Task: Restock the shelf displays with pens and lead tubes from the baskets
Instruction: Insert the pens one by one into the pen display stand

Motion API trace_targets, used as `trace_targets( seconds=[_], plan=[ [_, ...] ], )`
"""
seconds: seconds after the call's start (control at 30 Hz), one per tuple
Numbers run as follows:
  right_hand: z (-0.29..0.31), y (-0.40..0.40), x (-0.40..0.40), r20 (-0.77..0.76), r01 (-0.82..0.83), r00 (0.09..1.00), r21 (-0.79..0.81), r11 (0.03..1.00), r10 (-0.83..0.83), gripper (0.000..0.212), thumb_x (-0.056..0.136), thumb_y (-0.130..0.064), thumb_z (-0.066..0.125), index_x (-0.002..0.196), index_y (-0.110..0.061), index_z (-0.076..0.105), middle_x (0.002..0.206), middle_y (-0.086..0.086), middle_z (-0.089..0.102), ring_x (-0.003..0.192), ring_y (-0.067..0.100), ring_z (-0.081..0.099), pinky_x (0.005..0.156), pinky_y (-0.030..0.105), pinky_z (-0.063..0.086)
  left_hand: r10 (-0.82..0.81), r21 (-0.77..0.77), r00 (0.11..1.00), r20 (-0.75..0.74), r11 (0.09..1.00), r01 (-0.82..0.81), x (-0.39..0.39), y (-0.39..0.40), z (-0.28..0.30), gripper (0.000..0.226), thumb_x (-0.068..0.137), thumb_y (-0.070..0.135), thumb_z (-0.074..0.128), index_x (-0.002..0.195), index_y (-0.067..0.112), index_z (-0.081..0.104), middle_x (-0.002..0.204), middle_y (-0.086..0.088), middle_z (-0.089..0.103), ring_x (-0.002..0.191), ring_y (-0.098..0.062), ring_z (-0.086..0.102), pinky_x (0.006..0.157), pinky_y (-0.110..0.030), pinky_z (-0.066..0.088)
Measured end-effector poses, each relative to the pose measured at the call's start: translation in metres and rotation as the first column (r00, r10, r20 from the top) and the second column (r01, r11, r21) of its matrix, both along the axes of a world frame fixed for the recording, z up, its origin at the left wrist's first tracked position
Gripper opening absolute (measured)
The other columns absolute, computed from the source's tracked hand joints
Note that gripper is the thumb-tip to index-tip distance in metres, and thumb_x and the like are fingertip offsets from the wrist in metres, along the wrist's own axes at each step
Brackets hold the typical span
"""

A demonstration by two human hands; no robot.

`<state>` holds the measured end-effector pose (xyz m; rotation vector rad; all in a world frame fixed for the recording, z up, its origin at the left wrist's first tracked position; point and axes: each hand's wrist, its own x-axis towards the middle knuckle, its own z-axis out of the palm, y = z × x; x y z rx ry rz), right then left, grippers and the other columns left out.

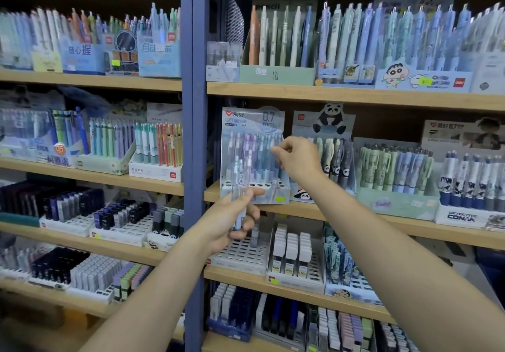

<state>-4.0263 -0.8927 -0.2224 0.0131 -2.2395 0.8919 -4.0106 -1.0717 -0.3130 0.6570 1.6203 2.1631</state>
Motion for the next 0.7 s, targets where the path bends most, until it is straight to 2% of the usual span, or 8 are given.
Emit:
trace_targets(
  seconds=[0.1, 0.2, 0.27, 0.3, 0.37, 0.43, 0.57, 0.7],
  plan=[
    [-0.008, -0.001, -0.004, 0.082, 0.016, 0.996, 0.097, 0.995, -0.024, 0.025, 0.099, -0.022, 0.063, 0.083, -0.003, 0.067, 0.07, -0.003, 0.059, 0.064, 0.006, 0.053, 0.069, 0.028, 0.043, -0.003, -0.002, 1.0, -0.005, 1.0, 0.003, -0.002, -0.003, -0.001, 0.033, 0.104, 0.03, 0.049, 0.127, 0.01, 0.06, 0.07, -0.002, 0.056, 0.049, -0.009, 0.039, 0.037, -0.017, 0.022],
    [-0.016, 0.0, -0.005, 0.049, 0.021, 0.999, 0.059, 0.998, -0.023, 0.021, 0.098, -0.022, 0.063, 0.081, -0.01, 0.064, 0.069, -0.005, 0.057, 0.063, 0.007, 0.053, 0.065, 0.026, 0.04, 0.003, 0.007, 1.0, -0.017, 1.0, -0.003, -0.002, -0.004, -0.001, 0.032, 0.104, 0.03, 0.05, 0.125, 0.009, 0.061, 0.071, -0.002, 0.055, 0.049, -0.009, 0.037, 0.037, -0.018, 0.021],
    [-0.016, 0.001, -0.003, -0.02, 0.0, 1.0, 0.002, 1.0, 0.0, 0.008, 0.098, -0.022, 0.063, 0.094, -0.015, 0.061, 0.073, -0.003, 0.058, 0.065, 0.01, 0.054, 0.06, 0.028, 0.043, 0.006, 0.013, 1.0, -0.021, 1.0, -0.005, -0.002, -0.005, -0.001, 0.031, 0.104, 0.03, 0.049, 0.123, 0.009, 0.061, 0.07, -0.002, 0.055, 0.049, -0.009, 0.037, 0.037, -0.018, 0.021],
    [-0.015, 0.001, -0.001, -0.062, -0.031, 0.998, -0.026, 0.999, 0.03, 0.01, 0.097, -0.021, 0.064, 0.104, -0.017, 0.058, 0.075, 0.0, 0.058, 0.066, 0.013, 0.054, 0.059, 0.029, 0.045, 0.008, 0.015, 1.0, -0.02, 1.0, -0.008, -0.002, -0.005, -0.001, 0.03, 0.104, 0.03, 0.049, 0.122, 0.009, 0.061, 0.07, -0.002, 0.054, 0.049, -0.009, 0.037, 0.037, -0.018, 0.021],
    [-0.011, 0.002, 0.001, -0.113, -0.097, 0.989, 0.003, 0.995, 0.096, 0.03, 0.097, -0.018, 0.063, 0.124, -0.024, 0.053, 0.082, 0.006, 0.059, 0.067, 0.016, 0.054, 0.06, 0.031, 0.046, 0.016, 0.02, 1.0, -0.016, 1.0, -0.016, -0.003, -0.004, -0.001, 0.03, 0.104, 0.031, 0.049, 0.12, 0.01, 0.061, 0.069, -0.002, 0.054, 0.048, -0.009, 0.037, 0.037, -0.018, 0.02],
    [-0.009, 0.002, 0.0, -0.099, -0.116, 0.987, 0.093, 0.989, 0.125, 0.042, 0.097, -0.017, 0.061, 0.137, -0.029, 0.05, 0.087, 0.007, 0.059, 0.067, 0.016, 0.053, 0.06, 0.03, 0.045, 0.025, 0.024, 1.0, -0.009, 0.999, -0.024, -0.003, -0.003, -0.001, 0.03, 0.103, 0.032, 0.049, 0.12, 0.011, 0.062, 0.068, -0.001, 0.053, 0.048, -0.009, 0.037, 0.037, -0.018, 0.02],
    [-0.008, 0.003, 0.001, -0.05, -0.108, 0.992, 0.149, 0.983, 0.117, 0.045, 0.099, -0.016, 0.058, 0.141, -0.029, 0.05, 0.081, 0.009, 0.06, 0.065, 0.015, 0.052, 0.062, 0.033, 0.047, 0.019, 0.031, 1.0, -0.013, 0.999, -0.019, -0.003, -0.002, -0.003, 0.033, 0.103, 0.033, 0.05, 0.125, 0.013, 0.062, 0.069, -0.001, 0.052, 0.05, -0.009, 0.036, 0.038, -0.018, 0.02],
    [-0.008, -0.001, 0.016, -0.109, -0.125, 0.986, 0.016, 0.992, 0.126, 0.035, 0.1, -0.019, 0.054, 0.135, -0.024, 0.053, 0.079, 0.01, 0.06, 0.067, 0.02, 0.055, 0.065, 0.035, 0.05, -0.005, 0.05, 1.0, -0.029, 0.999, 0.007, -0.002, -0.002, -0.003, 0.037, 0.097, 0.036, 0.056, 0.129, 0.019, 0.063, 0.068, 0.0, 0.051, 0.049, -0.007, 0.035, 0.037, -0.017, 0.021]
  ],
)
